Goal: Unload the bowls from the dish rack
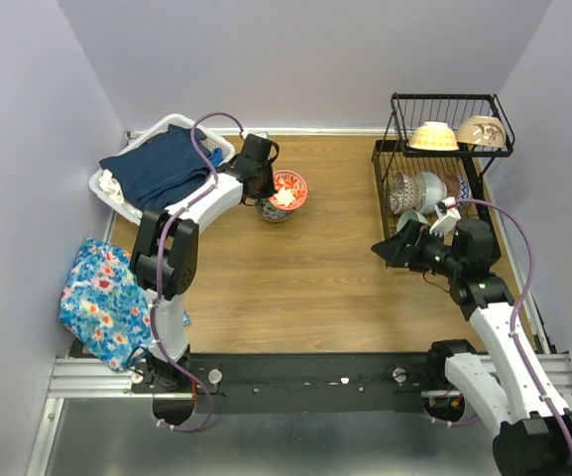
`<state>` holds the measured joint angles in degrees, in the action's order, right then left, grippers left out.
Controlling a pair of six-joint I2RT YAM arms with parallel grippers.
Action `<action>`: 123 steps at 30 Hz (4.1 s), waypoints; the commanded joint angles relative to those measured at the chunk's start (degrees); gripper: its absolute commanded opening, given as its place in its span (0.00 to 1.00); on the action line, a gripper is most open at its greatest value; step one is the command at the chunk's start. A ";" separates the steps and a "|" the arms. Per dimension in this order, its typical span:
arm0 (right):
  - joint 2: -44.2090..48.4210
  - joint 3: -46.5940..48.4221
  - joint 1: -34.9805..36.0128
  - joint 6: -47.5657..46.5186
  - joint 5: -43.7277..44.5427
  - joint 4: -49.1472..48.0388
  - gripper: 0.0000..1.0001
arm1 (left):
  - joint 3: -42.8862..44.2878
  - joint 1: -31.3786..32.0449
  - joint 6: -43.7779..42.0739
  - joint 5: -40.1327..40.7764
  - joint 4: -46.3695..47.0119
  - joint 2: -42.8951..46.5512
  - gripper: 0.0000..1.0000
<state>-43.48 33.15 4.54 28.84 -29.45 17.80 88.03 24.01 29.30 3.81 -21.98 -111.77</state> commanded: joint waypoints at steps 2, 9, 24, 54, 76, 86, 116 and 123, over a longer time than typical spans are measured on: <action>-1.34 2.45 0.39 -2.73 -0.35 -0.57 1.00 | 1.18 -1.16 1.46 -0.39 1.50 -0.03 0.07; -2.13 1.57 0.30 -2.83 0.10 -2.42 1.00 | -2.07 -1.77 -0.12 -0.83 3.17 0.94 0.19; -4.24 2.89 0.30 -4.41 0.53 -2.60 1.00 | -2.16 -2.13 -3.11 -1.18 2.03 4.45 0.56; -4.59 10.18 0.30 -12.75 26.35 6.19 1.00 | -17.79 -2.13 -5.48 0.67 -0.70 24.98 0.59; -21.55 9.05 -5.66 -15.92 30.34 -7.08 1.00 | -54.71 -2.13 -6.27 1.55 6.24 72.20 0.98; -26.20 6.06 -12.88 -12.41 18.65 -13.14 1.00 | -57.27 -2.13 -7.15 1.28 9.32 73.71 0.99; -30.26 4.73 -14.64 -15.92 6.78 -17.98 0.64 | -57.53 -2.13 -7.68 -0.47 10.99 72.65 0.99; -28.59 7.81 -14.55 -16.89 5.45 -11.39 0.28 | -57.44 -2.13 -7.59 -0.74 10.90 71.95 0.99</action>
<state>-74.46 37.74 -10.22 12.49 -20.10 1.41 31.03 21.98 22.26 4.23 -12.71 -39.59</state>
